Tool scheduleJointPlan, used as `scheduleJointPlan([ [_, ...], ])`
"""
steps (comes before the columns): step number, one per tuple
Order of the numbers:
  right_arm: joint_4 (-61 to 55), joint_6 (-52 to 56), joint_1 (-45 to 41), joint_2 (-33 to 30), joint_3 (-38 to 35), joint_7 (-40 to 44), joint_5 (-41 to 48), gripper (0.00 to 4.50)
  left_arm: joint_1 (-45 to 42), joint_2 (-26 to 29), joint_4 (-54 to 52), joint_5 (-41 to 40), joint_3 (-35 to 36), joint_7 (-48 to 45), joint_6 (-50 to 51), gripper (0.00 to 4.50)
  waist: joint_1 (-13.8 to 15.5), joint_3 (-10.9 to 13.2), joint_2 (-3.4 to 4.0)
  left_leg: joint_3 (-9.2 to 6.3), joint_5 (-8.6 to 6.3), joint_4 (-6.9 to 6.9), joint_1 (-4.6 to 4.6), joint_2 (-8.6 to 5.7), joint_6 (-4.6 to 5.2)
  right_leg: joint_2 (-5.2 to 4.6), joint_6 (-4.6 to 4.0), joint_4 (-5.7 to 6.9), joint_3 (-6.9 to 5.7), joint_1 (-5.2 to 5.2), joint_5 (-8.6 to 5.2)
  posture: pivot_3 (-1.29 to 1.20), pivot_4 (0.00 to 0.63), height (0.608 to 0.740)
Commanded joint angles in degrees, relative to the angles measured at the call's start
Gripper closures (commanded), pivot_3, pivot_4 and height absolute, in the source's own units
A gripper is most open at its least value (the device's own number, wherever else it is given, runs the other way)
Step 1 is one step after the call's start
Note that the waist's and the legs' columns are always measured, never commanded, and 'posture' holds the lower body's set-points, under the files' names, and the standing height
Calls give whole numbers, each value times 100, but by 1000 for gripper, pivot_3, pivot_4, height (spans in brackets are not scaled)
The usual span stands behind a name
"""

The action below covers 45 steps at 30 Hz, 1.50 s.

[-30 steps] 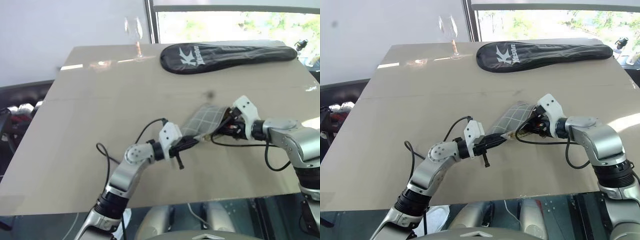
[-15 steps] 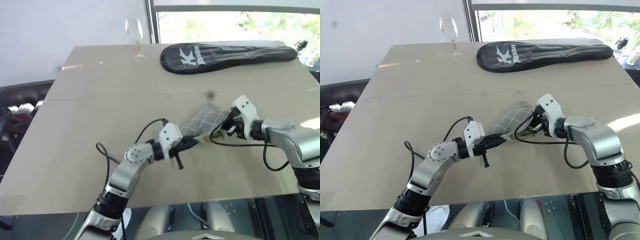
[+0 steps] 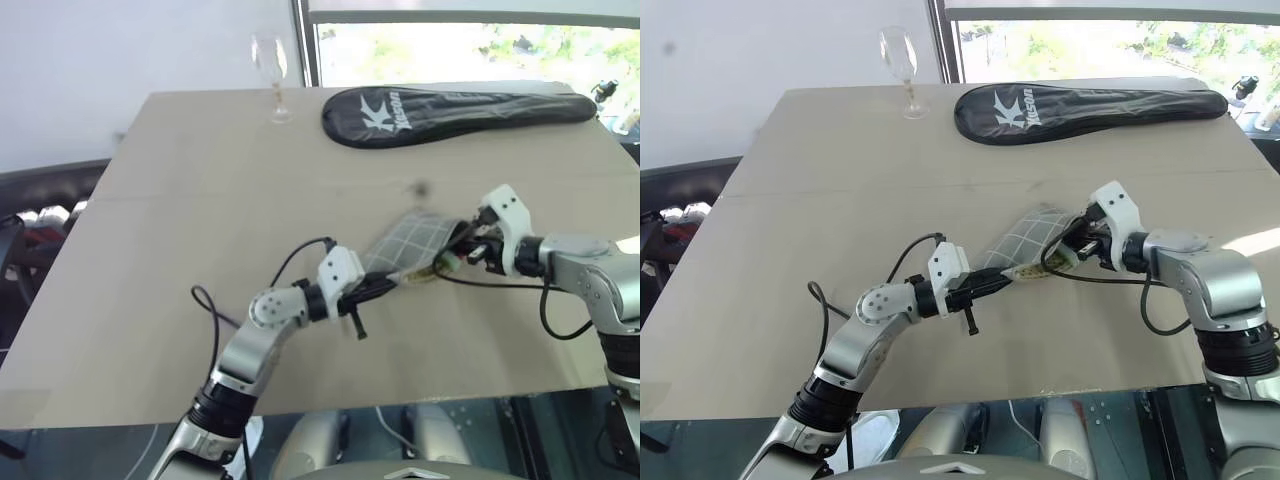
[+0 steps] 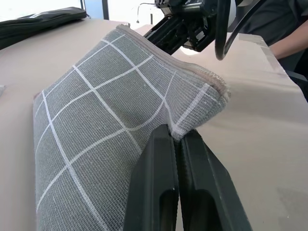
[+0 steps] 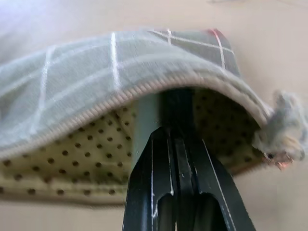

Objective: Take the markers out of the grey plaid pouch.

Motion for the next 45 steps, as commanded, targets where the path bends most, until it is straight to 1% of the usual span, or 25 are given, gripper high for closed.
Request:
scheduleJointPlan([
  [1,-83,-211,56,-134,82,-15,-143,3135,-53,-5,-84,-15,-20,-39,-111,4500,-1,0,0,0,0,0,0,0,0,0,0,0,0,0,0,0,150,740],
  [2,-77,-228,81,-165,118,-5,-174,2749,-51,-1,-86,-16,-20,-43,-107,4500,-2,0,0,0,0,0,0,0,0,0,0,0,0,0,0,0,150,740],
  [14,-32,-549,239,-421,704,218,-538,2749,-54,48,-115,-7,-1,-37,-80,4500,-2,0,0,1,0,0,0,0,0,0,0,0,0,0,0,0,150,740],
  [16,-15,-605,255,-437,746,229,-596,3286,-53,54,-121,-2,2,-27,-76,4500,-2,0,0,1,0,1,0,0,0,0,0,0,0,0,0,0,150,740],
  [17,-11,-616,257,-441,743,235,-600,3377,-52,56,-125,0,4,-23,-75,4500,-1,0,0,1,0,1,0,0,0,0,0,0,0,0,0,0,150,740],
  [18,-11,-623,250,-440,735,237,-606,3944,-51,62,-125,-3,9,-23,-75,4500,-2,0,0,1,0,0,0,0,0,0,0,0,0,0,0,0,150,740],
  [19,-9,-629,241,-427,710,225,-612,4086,-49,66,-126,-5,12,-23,-74,4500,-1,0,0,1,0,0,0,0,0,0,0,0,0,0,0,0,150,740],
  [25,-46,-631,157,-544,459,308,-552,4086,-44,79,-110,13,22,-26,-96,4500,0,0,0,1,0,0,0,0,0,0,0,0,0,0,0,0,150,740],
  [29,-242,-517,241,-876,6,601,-265,4086,-3,141,-103,49,51,-26,-141,4500,10,0,0,1,0,1,0,0,0,-1,0,0,0,0,0,0,150,740],
  [31,-433,-429,582,-1349,-276,1070,7,4086,24,188,-100,45,124,23,-128,4500,32,0,1,0,0,0,-2,-1,0,-2,0,-2,-1,0,0,0,150,740],
  [33,-590,-611,1070,-1820,-578,1558,189,4086,58,235,-99,37,213,89,-118,4500,38,0,0,-9,0,0,-8,0,0,-3,0,-10,-1,2,0,0,150,740],
  [34,-628,-685,1433,-2047,-863,1782,258,4086,103,280,-101,29,293,127,-118,4500,38,0,-1,-8,0,0,-8,1,0,-1,0,-12,-2,2,0,0,150,740],
  [37,-629,-831,2359,-2467,-1595,2169,321,4086,265,415,-172,-14,499,198,-100,4500,11,0,0,-7,0,0,-7,3,0,-1,0,-12,1,4,0,0,150,740],
  [41,-447,-981,3105,-2628,-2223,2382,284,4086,395,556,-252,-54,684,223,-96,4500,-1,-2,3,15,0,-1,16,8,1,4,0,2,13,12,0,0,150,740],
  [45,219,-1257,3285,-2577,-2557,2206,27,4086,528,733,-361,-99,856,199,-73,4500,15,-2,3,22,-2,-6,52,8,2,3,0,3,25,43,-1,0,150,740],
])
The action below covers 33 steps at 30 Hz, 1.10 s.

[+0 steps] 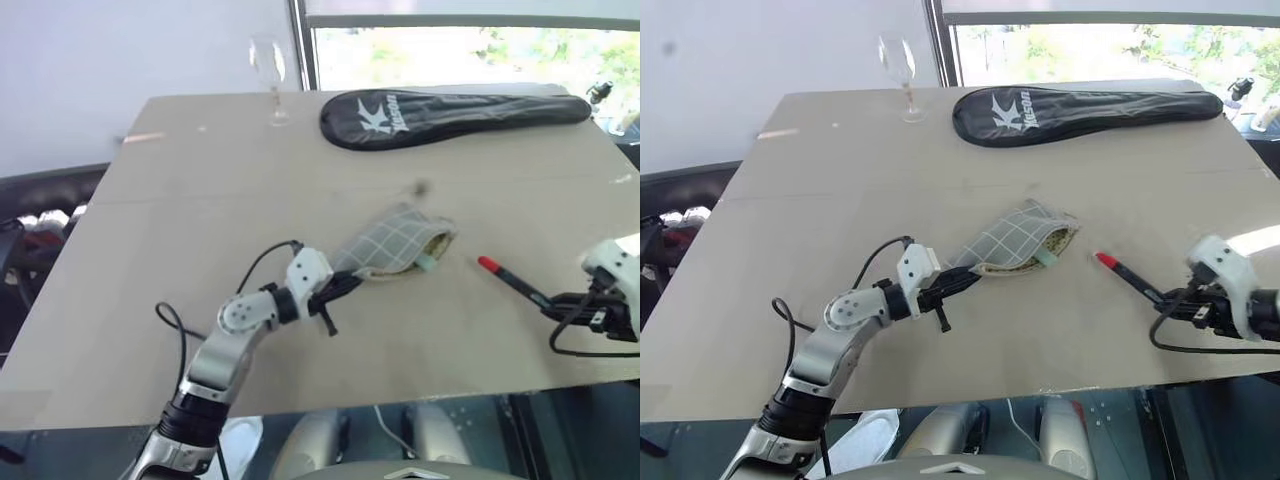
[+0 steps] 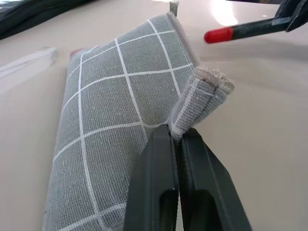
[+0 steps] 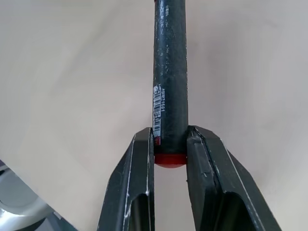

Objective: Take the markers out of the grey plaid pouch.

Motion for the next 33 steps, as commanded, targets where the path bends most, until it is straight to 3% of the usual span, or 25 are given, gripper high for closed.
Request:
scheduleJointPlan([
  [1,497,-282,-38,-8,-401,-198,-206,4086,99,169,-285,-96,241,-10,-53,4500,2,0,0,1,0,0,0,0,0,0,0,0,1,0,0,0,150,740],
  [3,1007,-357,-459,164,-324,-787,-449,4086,162,255,-300,-115,305,-32,-64,4500,-12,2,-3,2,0,-1,0,0,0,0,0,-2,4,-1,0,0,150,740],
  [10,1359,-454,-733,341,-44,-1121,-659,695,213,298,-332,-106,343,-16,-57,4500,10,0,0,12,0,-11,0,2,0,0,-1,-2,22,-8,0,0,150,740],
  [20,-466,-197,-1101,826,221,-809,419,695,278,318,-329,-78,358,-23,-119,4500,-12,0,1,15,0,-10,2,7,-1,4,0,-2,29,-8,0,0,150,740],
  [25,-896,-77,-1814,1496,1222,-1272,448,695,235,281,-291,-56,307,-23,-151,4500,1,4,-6,13,0,-9,-1,5,-1,2,0,-5,26,-8,0,0,150,740],
  [33,-155,-724,-2620,2317,2616,-1546,-326,695,216,225,-326,-22,194,-23,-176,4500,-15,4,-6,11,0,-9,-8,0,0,1,0,-9,18,-20,0,0,150,740],
])
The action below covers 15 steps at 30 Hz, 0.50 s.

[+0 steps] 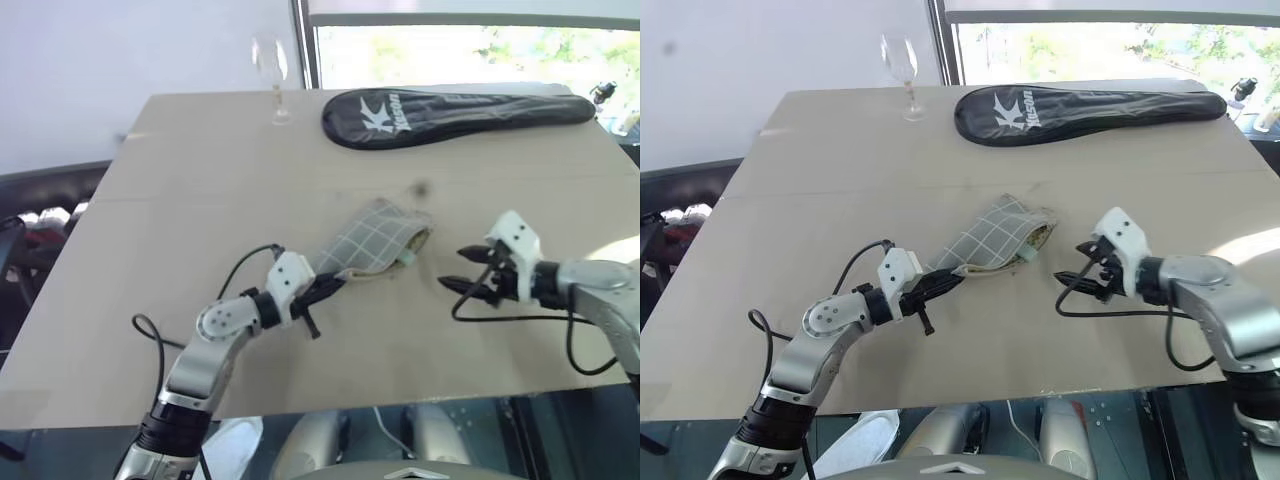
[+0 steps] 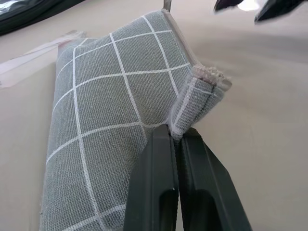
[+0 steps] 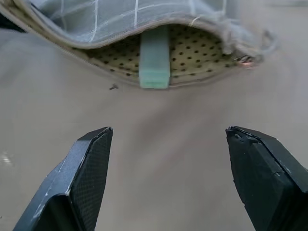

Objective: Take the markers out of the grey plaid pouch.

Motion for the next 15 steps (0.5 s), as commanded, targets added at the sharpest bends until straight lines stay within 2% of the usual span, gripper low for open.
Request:
scheduleJointPlan([
  [1,298,-305,-493,362,326,-140,-264,695,-37,-34,-226,-14,-58,3,-89,4500,-12,0,1,1,0,-1,2,0,0,1,0,2,-2,-1,0,0,150,740],
  [15,1704,-885,-1472,1486,1122,-170,-963,695,-39,-21,-206,-9,-77,6,-140,4500,-21,0,1,1,1,-2,1,1,-1,4,-1,6,-11,-8,0,0,150,740],
])
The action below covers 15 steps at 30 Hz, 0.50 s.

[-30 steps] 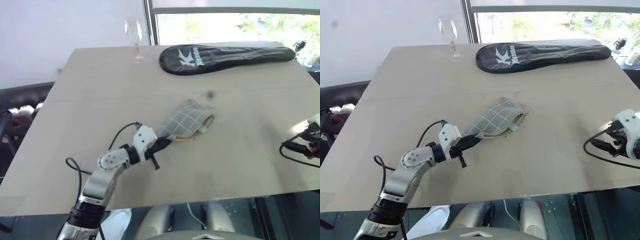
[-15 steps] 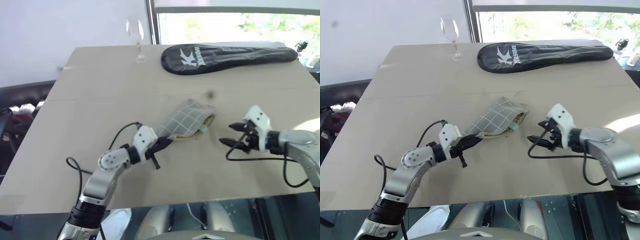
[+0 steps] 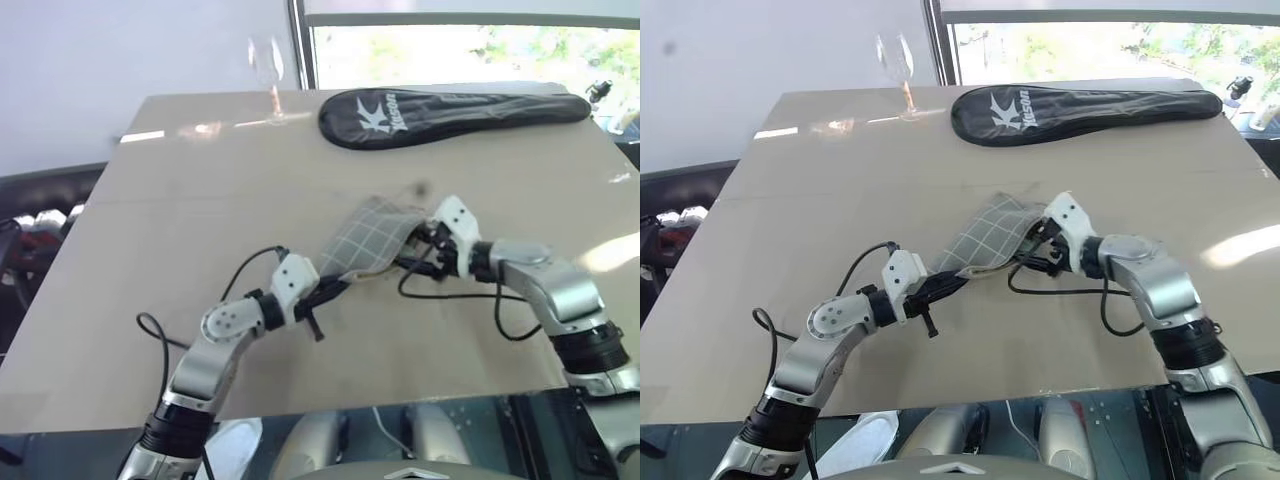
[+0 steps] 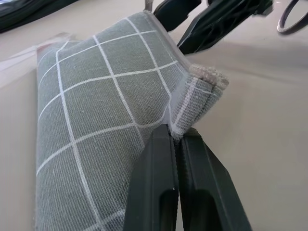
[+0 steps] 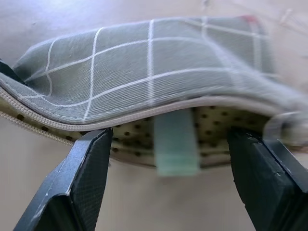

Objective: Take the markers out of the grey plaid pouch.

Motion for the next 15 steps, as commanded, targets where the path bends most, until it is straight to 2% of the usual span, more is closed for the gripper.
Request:
scheduleJointPlan([
  [1,263,-315,-254,132,169,-4,-286,695,-50,15,-195,-17,29,0,-107,4500,-2,0,0,0,0,0,-2,0,0,0,0,0,0,-2,0,0,150,740],
  [4,588,-568,-371,213,356,-12,-586,695,-53,25,-202,-18,30,-2,-102,4500,-6,0,0,1,0,1,-1,-1,0,0,0,1,0,-2,0,0,150,740],
  [5,657,-649,-394,215,386,-17,-676,924,-51,30,-207,-16,31,-3,-101,4500,-6,0,0,1,0,1,-2,-1,0,0,0,1,-1,-4,0,0,150,740],
  [7,693,-709,-407,215,372,28,-740,1563,-39,44,-218,-18,42,-4,-100,4500,-4,0,0,1,0,0,-2,-1,0,1,0,2,-1,-5,0,0,150,740],
  [11,471,-720,-338,-1,394,175,-898,3545,-9,71,-241,-16,60,7,-88,4500,-1,0,0,1,0,0,-3,-1,0,0,0,1,-1,-5,0,0,150,740],
  [15,-224,-453,-140,-391,282,400,-814,3562,32,126,-206,17,115,47,-97,4500,5,0,1,1,0,0,-4,-1,0,0,0,1,-1,-6,0,0,150,740],
])
